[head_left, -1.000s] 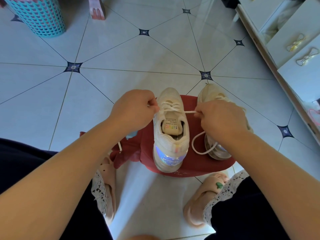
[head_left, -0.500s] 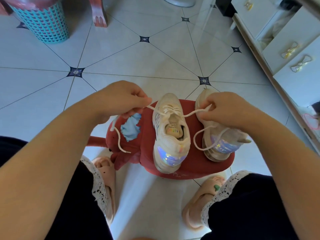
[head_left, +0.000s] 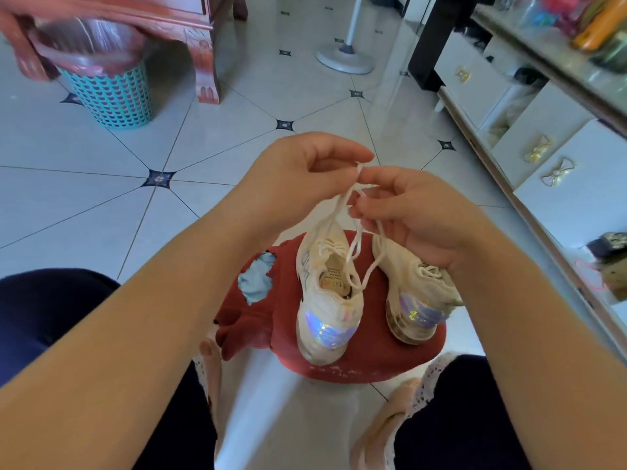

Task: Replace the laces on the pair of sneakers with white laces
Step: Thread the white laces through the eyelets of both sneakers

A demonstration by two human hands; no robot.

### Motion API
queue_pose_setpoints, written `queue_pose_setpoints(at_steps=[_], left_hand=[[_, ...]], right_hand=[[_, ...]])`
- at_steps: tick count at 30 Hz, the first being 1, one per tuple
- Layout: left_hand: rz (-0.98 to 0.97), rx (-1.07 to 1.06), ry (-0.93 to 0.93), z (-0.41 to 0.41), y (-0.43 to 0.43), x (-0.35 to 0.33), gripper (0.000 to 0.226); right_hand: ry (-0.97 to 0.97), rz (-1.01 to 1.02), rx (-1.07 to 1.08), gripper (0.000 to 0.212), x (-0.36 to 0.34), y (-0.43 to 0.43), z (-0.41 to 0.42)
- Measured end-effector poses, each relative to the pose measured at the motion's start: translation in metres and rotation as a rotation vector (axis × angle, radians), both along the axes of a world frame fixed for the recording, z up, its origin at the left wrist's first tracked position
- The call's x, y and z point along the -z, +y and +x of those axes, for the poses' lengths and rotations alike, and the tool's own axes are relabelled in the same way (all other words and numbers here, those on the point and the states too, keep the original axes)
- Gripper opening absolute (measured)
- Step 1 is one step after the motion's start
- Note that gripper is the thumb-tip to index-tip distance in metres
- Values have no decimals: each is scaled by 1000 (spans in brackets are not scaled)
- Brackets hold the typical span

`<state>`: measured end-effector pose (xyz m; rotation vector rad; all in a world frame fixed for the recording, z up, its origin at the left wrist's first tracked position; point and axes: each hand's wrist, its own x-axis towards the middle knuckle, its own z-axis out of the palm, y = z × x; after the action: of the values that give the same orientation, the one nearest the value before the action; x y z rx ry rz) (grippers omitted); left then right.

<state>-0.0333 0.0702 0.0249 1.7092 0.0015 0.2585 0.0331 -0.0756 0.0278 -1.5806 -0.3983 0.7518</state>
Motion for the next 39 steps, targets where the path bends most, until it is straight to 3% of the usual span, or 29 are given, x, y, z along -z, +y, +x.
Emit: queue_pose_setpoints(at_steps=[6,14,18,23,27,29,33,39], left_hand=[[34,-22,-96,3,-8,-2,23],[136,-87,169,-1,4,35,30],[227,-113,235,-5,9,54,26],[249,60,232,-6,-5,71,33],[283,123,217,0,-12,81,30],[378,99,202,1,-13,85,28],[391,32,167,-2,-17,91,28],[422,-4,109,-9,-24,93,54]], right_hand=[[144,117,61,15,6,5,-7],[341,82,252,22,45,-8,-10],[248,-113,160,15,61,-15,-14],[28,-240,-24,17,59,-15,-26],[-499,-560,-182,24,49,-18,-23],[-606,-629,-159,21,50,-20,-20],[-484,-564,-103,29,52,-27,-16],[-402,-515,-117,28,53,-32,-14]])
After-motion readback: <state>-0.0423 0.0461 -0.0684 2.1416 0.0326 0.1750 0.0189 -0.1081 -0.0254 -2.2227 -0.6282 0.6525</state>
